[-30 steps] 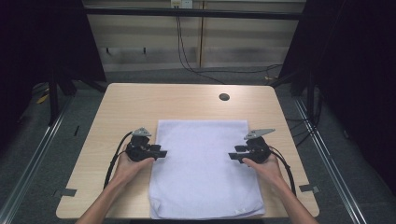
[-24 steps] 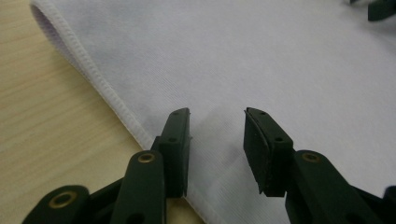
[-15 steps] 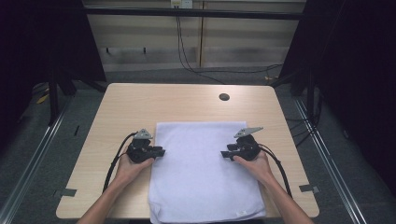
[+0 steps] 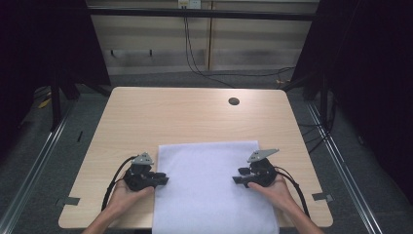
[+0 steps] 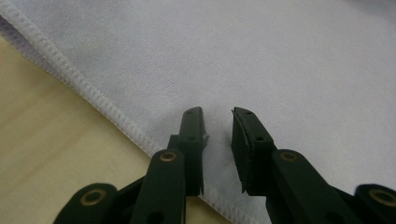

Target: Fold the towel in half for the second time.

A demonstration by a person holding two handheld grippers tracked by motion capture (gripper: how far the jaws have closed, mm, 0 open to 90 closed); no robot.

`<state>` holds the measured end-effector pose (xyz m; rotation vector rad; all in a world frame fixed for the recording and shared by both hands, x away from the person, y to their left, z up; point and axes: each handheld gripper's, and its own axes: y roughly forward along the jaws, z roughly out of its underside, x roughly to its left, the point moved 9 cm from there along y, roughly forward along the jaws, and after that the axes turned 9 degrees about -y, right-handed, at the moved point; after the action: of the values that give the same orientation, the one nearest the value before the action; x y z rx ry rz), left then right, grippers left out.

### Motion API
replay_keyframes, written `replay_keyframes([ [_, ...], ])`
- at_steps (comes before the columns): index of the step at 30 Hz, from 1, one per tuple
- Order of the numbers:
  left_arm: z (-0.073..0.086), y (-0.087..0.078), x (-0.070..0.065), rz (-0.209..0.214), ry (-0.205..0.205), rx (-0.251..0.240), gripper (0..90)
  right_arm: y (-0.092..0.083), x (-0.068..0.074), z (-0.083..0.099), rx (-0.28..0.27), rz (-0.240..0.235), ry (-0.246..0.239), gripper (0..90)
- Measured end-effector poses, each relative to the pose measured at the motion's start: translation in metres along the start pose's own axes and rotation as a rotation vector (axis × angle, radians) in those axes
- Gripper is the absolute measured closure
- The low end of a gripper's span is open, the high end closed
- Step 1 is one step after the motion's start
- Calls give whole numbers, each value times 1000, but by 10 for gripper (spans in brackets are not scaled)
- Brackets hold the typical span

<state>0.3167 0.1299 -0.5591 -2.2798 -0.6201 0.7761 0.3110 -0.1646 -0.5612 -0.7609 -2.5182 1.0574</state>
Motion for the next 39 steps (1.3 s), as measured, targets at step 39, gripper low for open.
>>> replay_keyframes([
  [39,-50,12,66,-54,-54,-59,534,-20,-110,1,-39,180,103,554],
])
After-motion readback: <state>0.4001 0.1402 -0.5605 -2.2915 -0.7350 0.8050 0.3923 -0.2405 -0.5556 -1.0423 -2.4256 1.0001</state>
